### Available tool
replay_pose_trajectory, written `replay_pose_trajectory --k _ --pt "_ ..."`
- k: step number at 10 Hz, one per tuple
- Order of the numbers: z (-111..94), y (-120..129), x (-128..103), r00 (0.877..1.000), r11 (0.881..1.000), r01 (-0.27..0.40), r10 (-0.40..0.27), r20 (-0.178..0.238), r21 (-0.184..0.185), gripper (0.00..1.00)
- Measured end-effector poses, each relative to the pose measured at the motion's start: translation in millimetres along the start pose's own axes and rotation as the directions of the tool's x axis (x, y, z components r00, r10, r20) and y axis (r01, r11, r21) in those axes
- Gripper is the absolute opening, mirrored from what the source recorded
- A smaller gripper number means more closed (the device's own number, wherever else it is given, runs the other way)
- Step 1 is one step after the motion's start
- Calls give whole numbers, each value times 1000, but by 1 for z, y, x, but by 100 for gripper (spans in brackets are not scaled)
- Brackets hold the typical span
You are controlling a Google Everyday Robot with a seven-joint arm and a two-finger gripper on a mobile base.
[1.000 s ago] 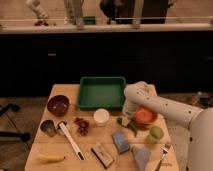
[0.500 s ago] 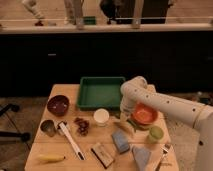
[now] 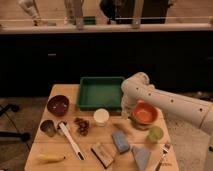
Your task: Place pepper in plastic cup
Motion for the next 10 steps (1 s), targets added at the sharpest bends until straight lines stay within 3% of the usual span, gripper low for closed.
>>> replay_pose_trajectory --k 5,10 --pt "-17 -13 39 999 1000 25 -25 -23 -10 0" --pt "-30 -17 69 1000 1000 3 -3 -31 -19 0"
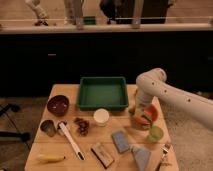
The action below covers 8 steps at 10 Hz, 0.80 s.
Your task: Place pepper in plastic cup
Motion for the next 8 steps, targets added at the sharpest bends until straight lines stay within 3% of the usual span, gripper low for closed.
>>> replay_pose_trajectory --k 3,8 --pt "-4 11 29 999 999 -33 33 -11 -9 0" --pt "-4 34 66 995 995 -103 103 11 -12 0"
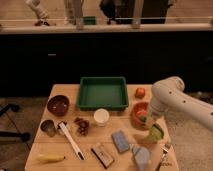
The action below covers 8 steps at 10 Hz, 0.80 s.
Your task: Place pepper in plastic cup
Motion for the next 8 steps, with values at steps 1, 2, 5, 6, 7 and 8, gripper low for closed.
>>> replay_pose_trajectory --k 1,2,5,6,7,8 --pt "0 1 2 1000 1000 -8 8 5 0 0" --pt "0 2 3 1000 1000 -13 13 10 -1 0" --pt "0 2 11 999 999 -34 34 21 -2 0" --pt "1 2 11 999 999 -35 35 25 -3 0" --pt "1 2 10 999 999 -36 37 27 -4 0" --pt "1 2 11 999 999 -40 40 29 -5 0"
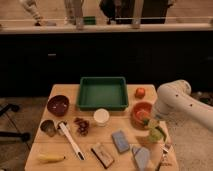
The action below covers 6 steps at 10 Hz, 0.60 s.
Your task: Place pepper in plastic cup
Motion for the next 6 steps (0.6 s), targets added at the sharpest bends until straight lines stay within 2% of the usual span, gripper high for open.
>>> replay_pose_trajectory --k 6 --pt "11 4 12 999 999 -37 37 25 -21 0"
